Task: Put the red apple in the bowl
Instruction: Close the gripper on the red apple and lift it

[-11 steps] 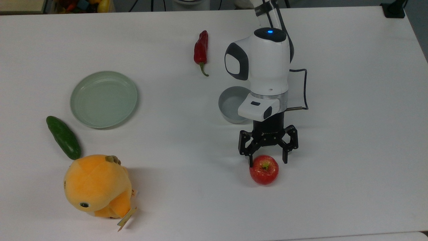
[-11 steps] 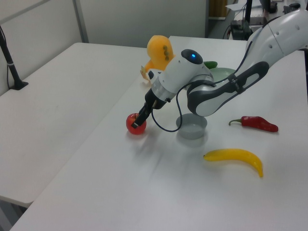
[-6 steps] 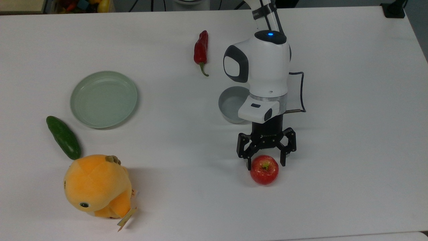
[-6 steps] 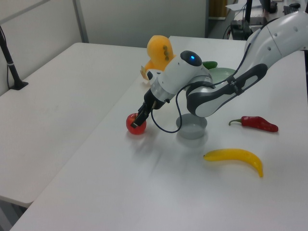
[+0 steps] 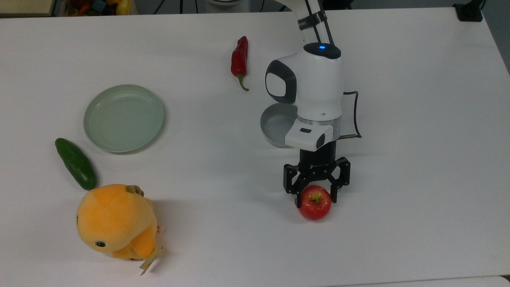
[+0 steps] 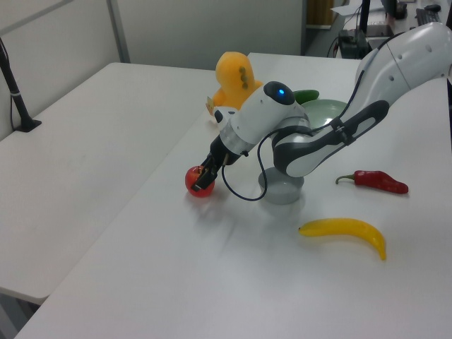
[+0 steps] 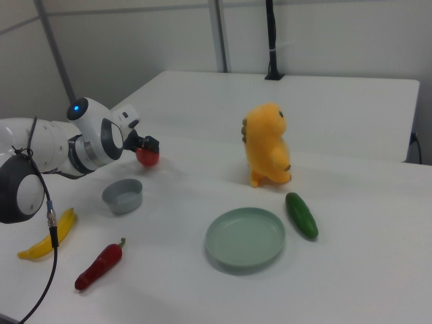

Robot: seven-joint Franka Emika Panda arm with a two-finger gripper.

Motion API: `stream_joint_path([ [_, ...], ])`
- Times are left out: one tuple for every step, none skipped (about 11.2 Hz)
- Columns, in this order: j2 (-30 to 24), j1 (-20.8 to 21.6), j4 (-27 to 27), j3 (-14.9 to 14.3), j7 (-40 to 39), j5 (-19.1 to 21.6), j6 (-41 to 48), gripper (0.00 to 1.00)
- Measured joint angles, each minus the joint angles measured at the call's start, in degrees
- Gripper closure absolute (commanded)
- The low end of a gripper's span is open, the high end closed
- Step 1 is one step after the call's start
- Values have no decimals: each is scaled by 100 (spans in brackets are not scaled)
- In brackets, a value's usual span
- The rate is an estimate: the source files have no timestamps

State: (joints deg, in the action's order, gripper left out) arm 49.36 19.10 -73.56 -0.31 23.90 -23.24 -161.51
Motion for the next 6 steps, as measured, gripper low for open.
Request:
stream_joint_path([
  [1,0,10,0,0,-7,-3,72],
  [4,0,11,0,0,-12,-3,73],
  [4,0,12,0,0,-15,-3,73],
  [4,0,12,0,0,-65,-3,73],
  [4,0,13,0,0,-110,-3,73],
  [4,0,13,0,0,-128,-3,74],
])
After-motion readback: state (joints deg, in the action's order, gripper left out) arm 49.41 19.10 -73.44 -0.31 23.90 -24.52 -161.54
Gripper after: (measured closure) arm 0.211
